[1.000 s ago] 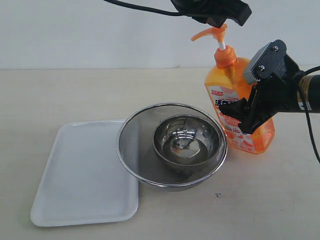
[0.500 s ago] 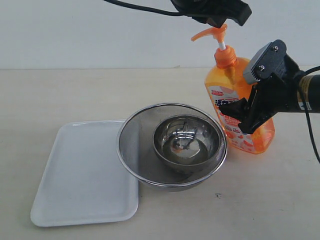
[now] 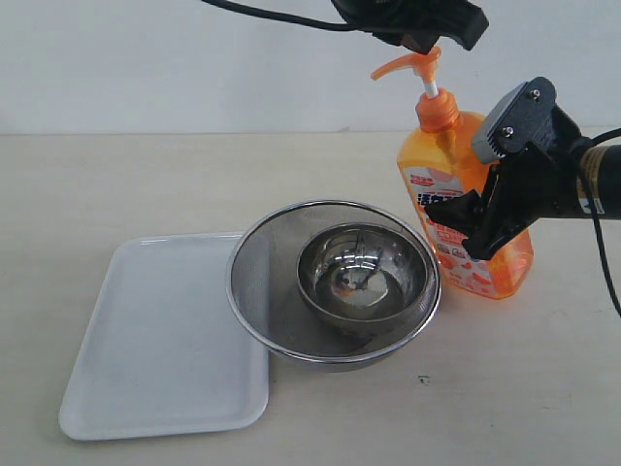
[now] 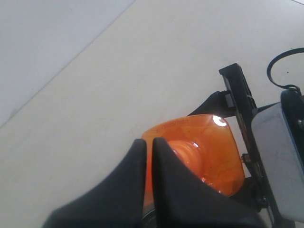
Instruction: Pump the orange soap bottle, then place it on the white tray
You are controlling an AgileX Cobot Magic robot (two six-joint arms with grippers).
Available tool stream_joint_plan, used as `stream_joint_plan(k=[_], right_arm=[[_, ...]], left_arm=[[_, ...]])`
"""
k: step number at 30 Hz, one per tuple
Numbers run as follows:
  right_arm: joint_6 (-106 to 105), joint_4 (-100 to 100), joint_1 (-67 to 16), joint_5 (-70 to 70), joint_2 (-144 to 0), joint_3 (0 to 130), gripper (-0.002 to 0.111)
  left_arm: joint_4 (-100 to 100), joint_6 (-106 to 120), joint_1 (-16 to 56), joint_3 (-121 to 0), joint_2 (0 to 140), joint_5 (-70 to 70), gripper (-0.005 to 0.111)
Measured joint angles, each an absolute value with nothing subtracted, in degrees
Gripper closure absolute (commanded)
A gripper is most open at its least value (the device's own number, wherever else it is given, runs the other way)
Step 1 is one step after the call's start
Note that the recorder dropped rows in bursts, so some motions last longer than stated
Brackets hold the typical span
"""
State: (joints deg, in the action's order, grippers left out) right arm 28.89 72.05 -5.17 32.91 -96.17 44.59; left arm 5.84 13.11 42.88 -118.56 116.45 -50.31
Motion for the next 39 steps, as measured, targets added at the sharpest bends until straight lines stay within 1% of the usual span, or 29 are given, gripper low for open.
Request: stream_joint_plan(k=[23,39], right_arm=[[29.0,72.5,-5.2,33.0,-96.1,44.6,0.108],[29.6,72.6,-5.2,33.3,-96.1,44.6,0.108]], left_arm=[[6.7,13.1,43.1,-118.1,115.2,-51.0,0.102],[8.1,13.2,43.7,-117.5,108.9,-52.2,0.102]])
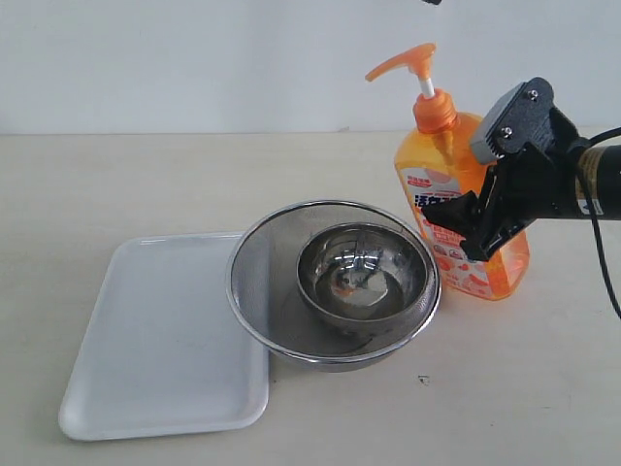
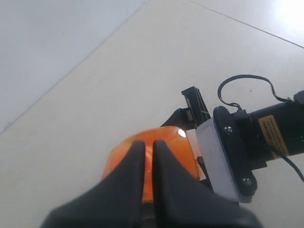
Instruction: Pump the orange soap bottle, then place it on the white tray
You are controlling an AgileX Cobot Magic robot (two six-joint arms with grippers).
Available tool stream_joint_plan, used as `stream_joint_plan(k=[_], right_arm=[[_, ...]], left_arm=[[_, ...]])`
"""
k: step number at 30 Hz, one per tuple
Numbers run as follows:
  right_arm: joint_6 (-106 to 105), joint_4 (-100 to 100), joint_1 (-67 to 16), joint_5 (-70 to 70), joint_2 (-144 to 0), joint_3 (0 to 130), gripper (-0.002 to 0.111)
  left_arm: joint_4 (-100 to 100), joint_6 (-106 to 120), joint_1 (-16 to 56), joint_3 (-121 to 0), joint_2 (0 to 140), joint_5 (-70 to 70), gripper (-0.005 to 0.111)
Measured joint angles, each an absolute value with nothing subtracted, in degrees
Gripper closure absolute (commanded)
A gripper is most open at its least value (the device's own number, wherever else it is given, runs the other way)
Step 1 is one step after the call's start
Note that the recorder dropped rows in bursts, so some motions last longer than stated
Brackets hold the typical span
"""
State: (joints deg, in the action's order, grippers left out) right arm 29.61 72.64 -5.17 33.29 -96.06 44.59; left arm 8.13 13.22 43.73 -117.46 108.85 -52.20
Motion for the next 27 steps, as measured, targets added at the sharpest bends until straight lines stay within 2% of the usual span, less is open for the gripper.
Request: stream_joint_plan(k=[27], right_arm=[[33.5,73.1,-5.2,29.9,-92.2,40.7,0.108]], left_arm=[[6.9,13.7,43.7,-117.5,107.4,-52.8,0.102]])
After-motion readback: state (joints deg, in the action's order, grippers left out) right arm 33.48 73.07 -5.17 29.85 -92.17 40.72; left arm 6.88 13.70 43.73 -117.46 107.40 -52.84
